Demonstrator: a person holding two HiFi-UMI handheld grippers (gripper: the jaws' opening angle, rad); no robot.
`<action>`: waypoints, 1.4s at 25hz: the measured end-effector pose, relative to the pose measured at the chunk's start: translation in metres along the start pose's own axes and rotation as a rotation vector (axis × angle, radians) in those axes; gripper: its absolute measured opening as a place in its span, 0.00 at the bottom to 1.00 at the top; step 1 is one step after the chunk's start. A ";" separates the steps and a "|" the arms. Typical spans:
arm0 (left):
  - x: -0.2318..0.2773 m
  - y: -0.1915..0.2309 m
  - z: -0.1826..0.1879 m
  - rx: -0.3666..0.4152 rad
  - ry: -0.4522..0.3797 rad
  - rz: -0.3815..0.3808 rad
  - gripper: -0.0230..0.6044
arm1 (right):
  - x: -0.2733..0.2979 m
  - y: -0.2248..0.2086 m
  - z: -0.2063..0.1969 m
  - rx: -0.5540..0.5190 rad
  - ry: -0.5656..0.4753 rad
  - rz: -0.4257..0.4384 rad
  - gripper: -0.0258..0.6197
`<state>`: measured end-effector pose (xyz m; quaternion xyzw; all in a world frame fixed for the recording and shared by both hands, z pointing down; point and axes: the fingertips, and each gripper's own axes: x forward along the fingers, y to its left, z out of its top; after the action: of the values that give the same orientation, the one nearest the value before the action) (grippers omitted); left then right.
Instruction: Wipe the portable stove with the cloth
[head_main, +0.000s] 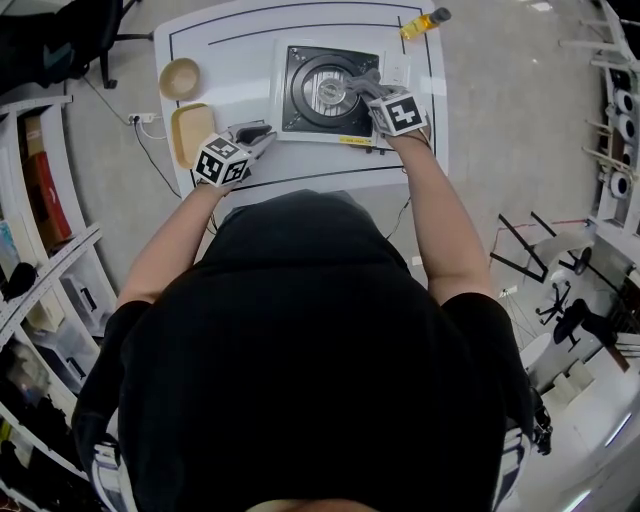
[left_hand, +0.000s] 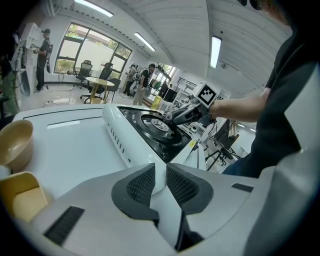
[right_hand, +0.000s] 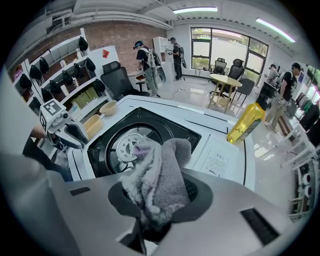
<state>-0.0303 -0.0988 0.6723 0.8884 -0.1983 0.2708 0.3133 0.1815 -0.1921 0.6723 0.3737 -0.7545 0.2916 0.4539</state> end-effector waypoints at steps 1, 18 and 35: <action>0.000 -0.001 0.000 0.004 0.002 0.000 0.17 | -0.002 0.004 -0.004 0.002 0.000 -0.001 0.21; -0.004 -0.010 -0.006 0.030 0.020 0.008 0.17 | -0.017 0.076 -0.059 -0.061 0.045 0.013 0.21; -0.005 -0.018 -0.009 0.080 0.087 0.038 0.19 | -0.023 0.093 -0.059 -0.082 -0.004 0.058 0.21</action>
<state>-0.0279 -0.0793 0.6674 0.8836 -0.1905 0.3228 0.2808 0.1395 -0.0882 0.6674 0.3334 -0.7774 0.2725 0.4586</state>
